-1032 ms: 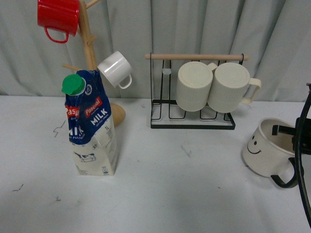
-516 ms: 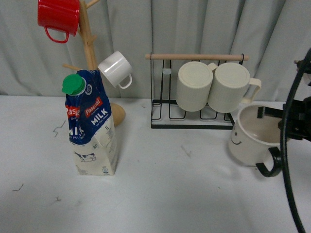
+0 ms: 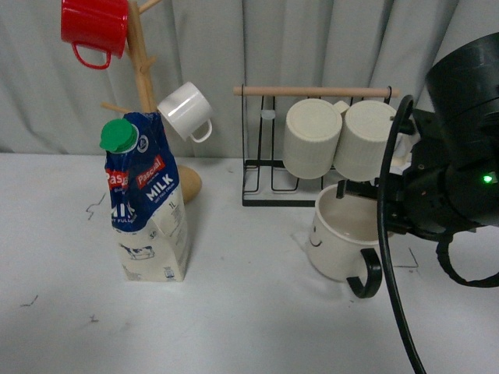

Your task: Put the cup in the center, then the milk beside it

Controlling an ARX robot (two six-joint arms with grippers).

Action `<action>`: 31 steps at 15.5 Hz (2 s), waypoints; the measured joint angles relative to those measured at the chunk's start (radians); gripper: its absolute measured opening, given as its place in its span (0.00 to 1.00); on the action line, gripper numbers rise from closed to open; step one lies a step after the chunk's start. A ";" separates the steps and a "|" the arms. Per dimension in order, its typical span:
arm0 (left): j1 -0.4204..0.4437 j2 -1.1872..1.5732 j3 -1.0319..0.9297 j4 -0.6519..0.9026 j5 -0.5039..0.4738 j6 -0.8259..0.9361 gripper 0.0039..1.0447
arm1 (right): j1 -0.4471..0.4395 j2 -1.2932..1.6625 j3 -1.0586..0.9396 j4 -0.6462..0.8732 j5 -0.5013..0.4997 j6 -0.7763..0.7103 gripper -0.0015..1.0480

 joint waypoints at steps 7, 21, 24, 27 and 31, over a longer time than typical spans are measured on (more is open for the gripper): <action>0.000 0.000 0.000 0.000 0.000 0.000 0.94 | 0.044 0.049 0.101 -0.102 0.029 0.064 0.03; 0.000 0.000 0.000 0.000 0.000 0.000 0.94 | 0.055 0.044 0.125 -0.074 -0.001 0.051 0.71; 0.000 0.000 0.000 0.000 0.000 0.000 0.94 | 0.036 -0.095 0.026 0.071 -0.002 0.033 0.95; 0.000 0.000 0.000 0.000 0.000 0.000 0.94 | -0.037 -0.261 -0.114 0.225 0.008 0.017 0.94; 0.000 0.000 0.000 0.000 0.000 0.000 0.94 | -0.090 -0.354 -0.180 0.265 0.000 0.017 0.94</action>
